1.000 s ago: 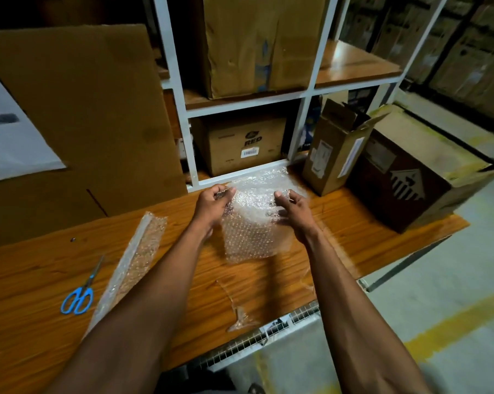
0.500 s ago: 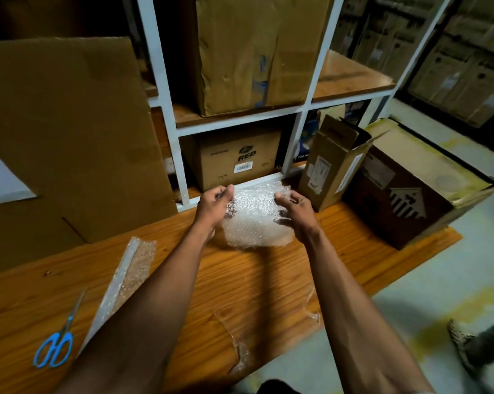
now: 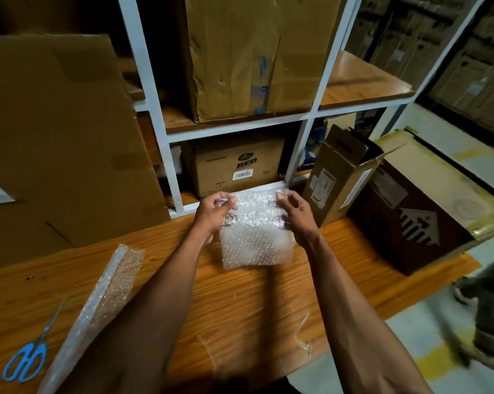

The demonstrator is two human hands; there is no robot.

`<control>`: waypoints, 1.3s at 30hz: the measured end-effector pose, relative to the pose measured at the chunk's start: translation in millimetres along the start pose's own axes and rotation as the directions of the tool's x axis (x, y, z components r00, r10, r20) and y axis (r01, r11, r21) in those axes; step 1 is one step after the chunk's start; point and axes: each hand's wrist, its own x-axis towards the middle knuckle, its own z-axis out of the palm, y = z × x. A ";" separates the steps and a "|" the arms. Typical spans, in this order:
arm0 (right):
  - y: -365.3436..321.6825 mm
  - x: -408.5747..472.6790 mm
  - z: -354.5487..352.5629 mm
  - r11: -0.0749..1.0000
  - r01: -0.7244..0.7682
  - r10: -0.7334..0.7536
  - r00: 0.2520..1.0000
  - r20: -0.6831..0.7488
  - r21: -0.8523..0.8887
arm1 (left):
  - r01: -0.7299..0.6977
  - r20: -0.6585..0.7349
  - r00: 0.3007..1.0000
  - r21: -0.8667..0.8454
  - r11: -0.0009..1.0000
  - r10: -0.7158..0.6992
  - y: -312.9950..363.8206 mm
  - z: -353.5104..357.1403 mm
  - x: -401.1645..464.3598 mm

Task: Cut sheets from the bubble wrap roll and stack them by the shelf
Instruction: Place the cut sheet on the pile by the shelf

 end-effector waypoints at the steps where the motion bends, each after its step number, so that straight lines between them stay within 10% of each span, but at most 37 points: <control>1: 0.2 6.0 -5.8 1.000 -0.013 0.014 1.000 0.011 -0.014 | 0.022 0.005 1.000 0.006 1.000 -0.022 -3.0 4.4 3.7; 22: 40.0 161.2 -59.1 0.971 -0.110 0.135 0.985 0.104 -0.212 | 0.322 -0.091 0.944 0.034 0.946 -0.318 -41.6 58.1 84.2; 28: 63.1 193.4 -47.1 0.928 -0.142 0.158 0.987 0.018 -0.344 | 0.284 -0.330 0.937 0.531 0.798 -0.114 -76.2 58.9 117.4; 39: 87.4 204.5 -48.9 0.763 0.051 -0.070 0.998 -0.004 -0.645 | 0.192 -0.368 0.923 0.698 0.689 0.116 -107.6 58.1 136.3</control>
